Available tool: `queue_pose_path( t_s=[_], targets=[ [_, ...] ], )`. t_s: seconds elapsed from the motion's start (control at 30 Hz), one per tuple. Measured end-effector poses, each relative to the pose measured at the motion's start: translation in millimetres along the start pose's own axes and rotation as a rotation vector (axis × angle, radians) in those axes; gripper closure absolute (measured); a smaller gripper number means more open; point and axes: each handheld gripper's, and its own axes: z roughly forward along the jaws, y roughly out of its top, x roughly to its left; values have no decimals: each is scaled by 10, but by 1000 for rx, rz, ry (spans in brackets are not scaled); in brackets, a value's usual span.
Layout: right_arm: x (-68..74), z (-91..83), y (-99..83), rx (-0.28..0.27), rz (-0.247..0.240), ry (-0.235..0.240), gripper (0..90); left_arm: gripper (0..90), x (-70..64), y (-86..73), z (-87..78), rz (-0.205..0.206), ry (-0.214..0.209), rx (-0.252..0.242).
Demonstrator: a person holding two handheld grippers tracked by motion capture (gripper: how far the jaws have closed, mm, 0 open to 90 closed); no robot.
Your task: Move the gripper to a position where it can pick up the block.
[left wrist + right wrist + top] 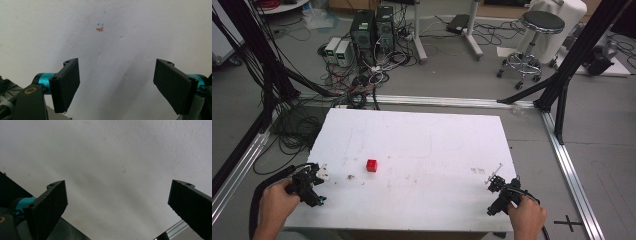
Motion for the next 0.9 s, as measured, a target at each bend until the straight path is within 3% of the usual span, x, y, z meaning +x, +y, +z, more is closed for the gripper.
queue_pose_path(
  t_s=[0.9],
  targets=[
    [2,-29,-17,-11,0,-4,16,215,-22,-4,-9,14,-7,-12]
  ],
)
